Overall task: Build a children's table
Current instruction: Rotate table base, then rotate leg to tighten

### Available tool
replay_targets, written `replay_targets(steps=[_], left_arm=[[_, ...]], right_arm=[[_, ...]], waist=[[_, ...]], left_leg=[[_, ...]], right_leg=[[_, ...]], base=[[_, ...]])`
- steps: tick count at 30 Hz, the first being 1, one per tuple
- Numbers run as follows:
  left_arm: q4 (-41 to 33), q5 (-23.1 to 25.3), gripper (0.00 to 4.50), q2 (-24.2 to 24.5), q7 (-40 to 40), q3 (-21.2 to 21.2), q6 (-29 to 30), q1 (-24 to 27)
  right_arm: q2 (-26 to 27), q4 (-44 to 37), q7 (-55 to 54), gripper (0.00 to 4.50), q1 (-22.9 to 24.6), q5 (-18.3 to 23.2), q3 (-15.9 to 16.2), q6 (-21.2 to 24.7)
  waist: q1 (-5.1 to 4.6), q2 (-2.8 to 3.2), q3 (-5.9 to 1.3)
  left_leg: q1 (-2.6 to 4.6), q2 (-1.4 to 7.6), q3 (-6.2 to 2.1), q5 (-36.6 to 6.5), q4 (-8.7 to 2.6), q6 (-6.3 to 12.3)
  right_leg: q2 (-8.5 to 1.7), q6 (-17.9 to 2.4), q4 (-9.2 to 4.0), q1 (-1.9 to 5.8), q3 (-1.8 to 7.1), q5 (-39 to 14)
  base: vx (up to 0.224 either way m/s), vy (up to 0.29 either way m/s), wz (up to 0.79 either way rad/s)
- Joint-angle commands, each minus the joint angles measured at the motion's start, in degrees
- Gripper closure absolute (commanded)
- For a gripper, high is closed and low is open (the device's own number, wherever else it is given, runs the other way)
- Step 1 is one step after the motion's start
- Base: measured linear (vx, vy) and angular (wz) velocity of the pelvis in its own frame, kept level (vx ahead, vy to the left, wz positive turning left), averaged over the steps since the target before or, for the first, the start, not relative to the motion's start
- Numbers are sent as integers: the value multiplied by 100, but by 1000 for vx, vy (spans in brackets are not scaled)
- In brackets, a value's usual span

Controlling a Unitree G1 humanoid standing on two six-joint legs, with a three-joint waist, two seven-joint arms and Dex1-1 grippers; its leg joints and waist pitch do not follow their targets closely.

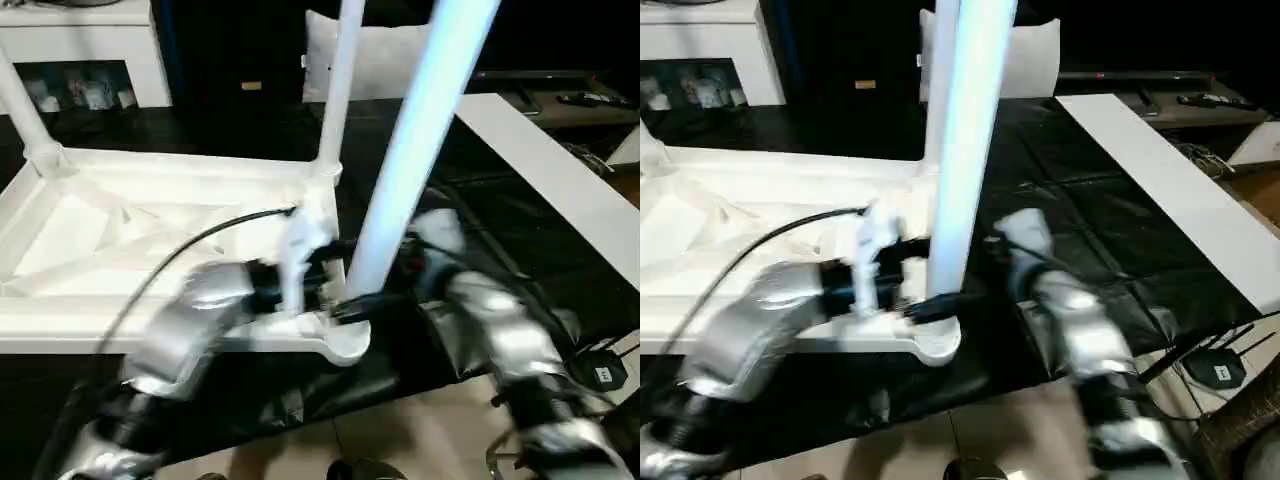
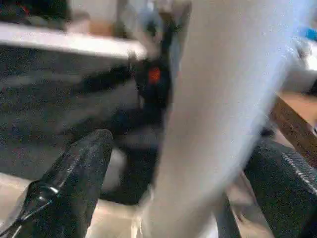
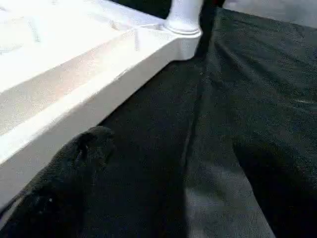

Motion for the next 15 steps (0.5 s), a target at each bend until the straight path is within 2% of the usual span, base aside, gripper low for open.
replay_targets(steps=[1, 3, 4, 6, 8, 10, 11, 12, 13, 14, 15], left_arm=[[-79, -100, 2, 233, -474, -29, 28, 11], [20, -122, 2, 475, -730, -55, 7, -23], [192, -42, 20, 712, -947, -97, -148, -89], [319, 38, 20, 815, -1043, -124, -249, -144], [853, 426, 48, 1045, -1253, -222, -705, -376], [1037, 615, 63, 1140, -1333, -329, -896, -472], [1171, 748, 63, 1205, -1410, -428, -1017, -552], [1273, 850, 72, 1250, -1478, -512, -1107, -618], [1357, 920, 92, 1272, -1535, -577, -1178, -675], [1439, 973, 96, 1290, -1599, -643, -1251, -729], [1578, 1056, 99, 1284, -1661, -714, -1395, -799]], right_arm=[[-234, -423, 529, 0, 145, 200, 85, 133], [-484, -690, 899, 0, 303, 321, 138, 163], [-743, -964, 1268, 0, 459, 442, 188, 181], [-862, -1093, 1439, 0, 527, 497, 195, 192], [-1231, -1508, 2040, 0, 729, 682, 263, 316], [-1343, -1652, 2221, 0, 793, 747, 282, 379], [-1425, -1747, 2353, 0, 834, 787, 302, 421], [-1493, -1826, 2446, 0, 868, 826, 324, 461], [-1545, -1890, 2517, 0, 895, 860, 344, 494], [-1595, -1960, 2582, 0, 924, 909, 367, 531], [-1638, -2027, 2630, 0, 949, 940, 387, 570]], waist=[[56, 91, -385], [55, 103, -388], [80, 101, -380], [104, 97, -379], [149, 113, -392], [153, 104, -386], [158, 89, -379], [185, 104, -409], [189, 93, -406], [202, 102, -414], [204, 95, -409]], left_leg=[[-5, 58, -3, -1454, -398, 194], [-5, 70, -6, -1409, -402, 192], [14, 76, 5, -1430, -400, 214], [9, 80, 2, -1430, -411, 239], [38, 70, 0, -1471, -400, 257], [1, 77, -16, -1452, -417, 226], [13, 73, -12, -1495, -420, 241], [49, 87, -10, -1429, -392, 232], [-8, 89, -27, -1323, -418, 244], [24, 102, -17, -1329, -406, 221], [15, 94, -13, -1326, -407, 224]], right_leg=[[-297, -578, -534, 288, 247, -2519], [-293, -718, -502, 290, 246, -2332], [-294, -747, -515, 282, 254, -2302], [-300, -761, -502, 288, 258, -2296], [-294, -671, -526, 290, 258, -2399], [-322, -676, -515, 309, 249, -2488], [-311, -620, -559, 294, 241, -2642], [-341, -648, -531, 285, 266, -2549], [-335, -692, -515, 322, 255, -2411], [-348, -750, -500, 300, 262, -2337], [-344, -763, -508, 307, 258, -2337]], base=[[0, 0, 0], [0, 0, 0], [0, 0, 0], [0, 0, 0], [0, 0, 0], [0, 0, 0], [0, 0, 0], [0, 0, 0], [0, 0, 0], [0, 0, 0], [0, 0, 0]])
